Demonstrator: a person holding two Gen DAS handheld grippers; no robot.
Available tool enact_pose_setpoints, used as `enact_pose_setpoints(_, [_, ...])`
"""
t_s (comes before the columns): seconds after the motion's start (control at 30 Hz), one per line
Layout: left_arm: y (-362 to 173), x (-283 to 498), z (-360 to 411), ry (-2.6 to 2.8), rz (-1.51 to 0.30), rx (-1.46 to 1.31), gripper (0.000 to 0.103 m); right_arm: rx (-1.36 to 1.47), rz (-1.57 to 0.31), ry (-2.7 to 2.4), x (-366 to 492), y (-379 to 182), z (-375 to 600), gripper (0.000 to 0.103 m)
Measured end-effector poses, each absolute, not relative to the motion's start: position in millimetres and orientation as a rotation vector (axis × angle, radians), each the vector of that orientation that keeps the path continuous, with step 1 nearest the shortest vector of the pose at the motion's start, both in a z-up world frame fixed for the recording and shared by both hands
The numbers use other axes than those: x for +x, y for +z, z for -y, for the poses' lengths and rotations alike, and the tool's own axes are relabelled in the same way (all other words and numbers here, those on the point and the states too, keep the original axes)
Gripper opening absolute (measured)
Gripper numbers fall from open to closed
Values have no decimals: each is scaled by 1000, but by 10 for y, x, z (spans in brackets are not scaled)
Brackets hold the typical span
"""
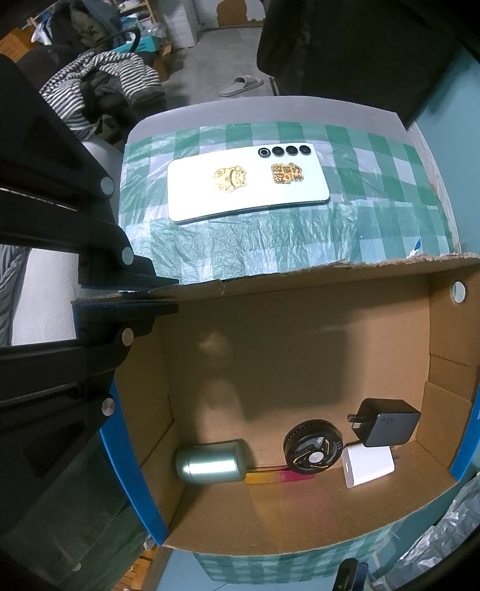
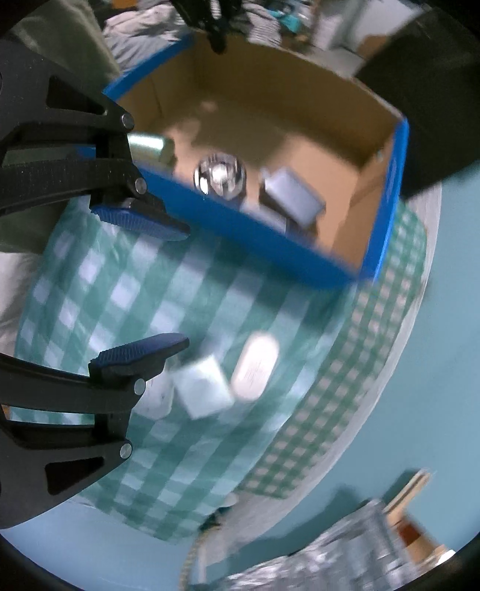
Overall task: Organize rigid objects
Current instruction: 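Move the right gripper down to the white hexagonal puck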
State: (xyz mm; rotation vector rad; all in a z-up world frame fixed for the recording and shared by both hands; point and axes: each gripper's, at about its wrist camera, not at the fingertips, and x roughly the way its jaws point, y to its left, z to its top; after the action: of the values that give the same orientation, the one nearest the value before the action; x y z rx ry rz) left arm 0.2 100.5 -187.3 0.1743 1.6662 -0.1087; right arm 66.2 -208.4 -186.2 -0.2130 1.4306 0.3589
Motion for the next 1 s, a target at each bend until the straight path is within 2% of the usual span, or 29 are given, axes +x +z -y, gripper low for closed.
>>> enact_pose_setpoints(0.17, [-1868, 2, -1007, -98, -1667, 163, 4, -91, -1454, 283, 827, -2117, 2598, 56])
enact_pose_setpoints(0.3, [-1867, -5, -994, -92, -1667, 168, 4, -17, -1455, 236, 944, -2272, 2911, 66])
enact_pose_setpoints(0.5, [-1864, -5, -990, -79, -1668, 164, 4, 128, -1453, 235, 1028, -2526, 3174, 66])
enact_pose_setpoints(1.0, [-1863, -24, -1006, -75, -1670, 154, 4, 188, -1494, 265, 962, -2800, 3216, 67])
